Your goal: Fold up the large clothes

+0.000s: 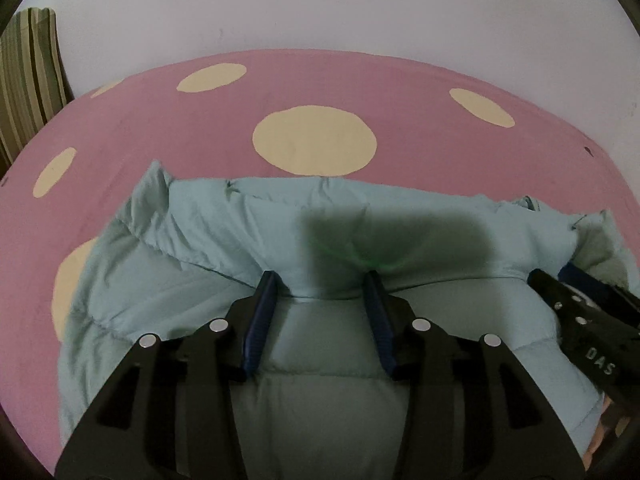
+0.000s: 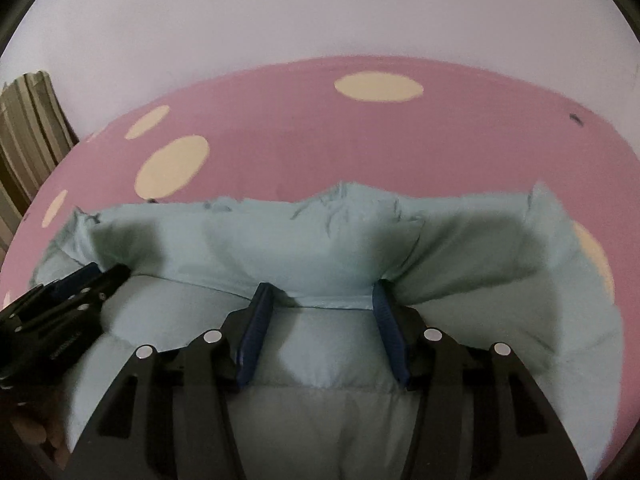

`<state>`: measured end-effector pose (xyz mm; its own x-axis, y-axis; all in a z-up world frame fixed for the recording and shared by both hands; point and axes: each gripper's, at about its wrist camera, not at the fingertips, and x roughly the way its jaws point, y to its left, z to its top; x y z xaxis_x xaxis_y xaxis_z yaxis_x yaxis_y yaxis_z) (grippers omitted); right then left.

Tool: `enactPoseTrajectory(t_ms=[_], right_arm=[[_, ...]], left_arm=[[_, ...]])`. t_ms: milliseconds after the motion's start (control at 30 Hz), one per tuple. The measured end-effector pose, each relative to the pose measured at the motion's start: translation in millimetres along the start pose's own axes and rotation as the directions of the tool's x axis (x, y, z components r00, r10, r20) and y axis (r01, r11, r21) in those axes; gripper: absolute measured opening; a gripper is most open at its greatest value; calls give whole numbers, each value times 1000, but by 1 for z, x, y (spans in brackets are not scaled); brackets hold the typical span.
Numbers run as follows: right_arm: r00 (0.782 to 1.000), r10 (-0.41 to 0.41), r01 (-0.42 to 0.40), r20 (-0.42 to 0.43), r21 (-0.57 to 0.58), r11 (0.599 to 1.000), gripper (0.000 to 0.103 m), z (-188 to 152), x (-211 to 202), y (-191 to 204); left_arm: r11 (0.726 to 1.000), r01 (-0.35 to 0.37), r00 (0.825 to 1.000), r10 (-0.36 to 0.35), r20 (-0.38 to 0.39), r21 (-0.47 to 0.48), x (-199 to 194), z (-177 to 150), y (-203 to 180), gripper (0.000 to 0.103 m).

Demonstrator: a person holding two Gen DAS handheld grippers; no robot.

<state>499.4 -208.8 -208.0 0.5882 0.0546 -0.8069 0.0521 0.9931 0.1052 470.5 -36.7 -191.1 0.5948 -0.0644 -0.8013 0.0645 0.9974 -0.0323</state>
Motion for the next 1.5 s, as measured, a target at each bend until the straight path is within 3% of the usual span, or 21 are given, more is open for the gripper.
enactPoseTrajectory(t_ms=[167, 300, 400, 467, 567, 800, 933, 1033, 1167, 1267, 1367, 1500], right_arm=[[999, -41, 41, 11, -24, 999, 53, 0, 12, 8], [999, -35, 36, 18, -20, 999, 53, 6, -4, 6], [998, -7, 6, 69, 5, 1000, 53, -1, -42, 2], [996, -6, 7, 93, -5, 1000, 53, -12, -62, 4], [995, -11, 14, 98, -36, 999, 53, -34, -77, 11], [996, -92, 94, 22, -89, 992, 55, -50, -38, 19], [996, -83, 86, 39, -72, 994, 55, -49, -37, 16], [998, -41, 43, 53, -38, 998, 55, -49, -61, 8], [993, -55, 55, 105, 11, 998, 56, -62, -96, -11], [993, -96, 96, 72, 15, 995, 56, -75, -90, -21], [995, -88, 89, 36, -9, 996, 56, -83, -69, -21], [998, -33, 31, 47, 39, 999, 56, -77, -88, -30]], left_arm=[[999, -38, 999, 38, -1, 38, 11, 1, -5, 46], [998, -44, 999, 44, -5, 34, -10, 11, -4, 46], [1000, 18, 1000, -17, 25, -25, -42, 6, 5, 47], [996, 70, 996, -67, 53, -51, -65, -6, 8, 54], [994, 101, 994, -99, 55, -31, -77, -31, 0, 56], [998, 51, 998, -50, -26, 35, -42, -48, -14, 57], [996, 25, 1000, -25, -6, 82, -46, -48, -19, 56], [999, 40, 999, -41, 28, 34, -74, -49, -5, 56], [999, -26, 995, 30, 97, -45, -96, -65, 22, 56], [999, -49, 998, 50, 38, -17, -77, -76, 28, 57], [997, -60, 998, 60, 16, 43, -67, -77, 20, 57], [1000, 7, 1000, -6, 23, -28, -91, -73, 37, 56]])
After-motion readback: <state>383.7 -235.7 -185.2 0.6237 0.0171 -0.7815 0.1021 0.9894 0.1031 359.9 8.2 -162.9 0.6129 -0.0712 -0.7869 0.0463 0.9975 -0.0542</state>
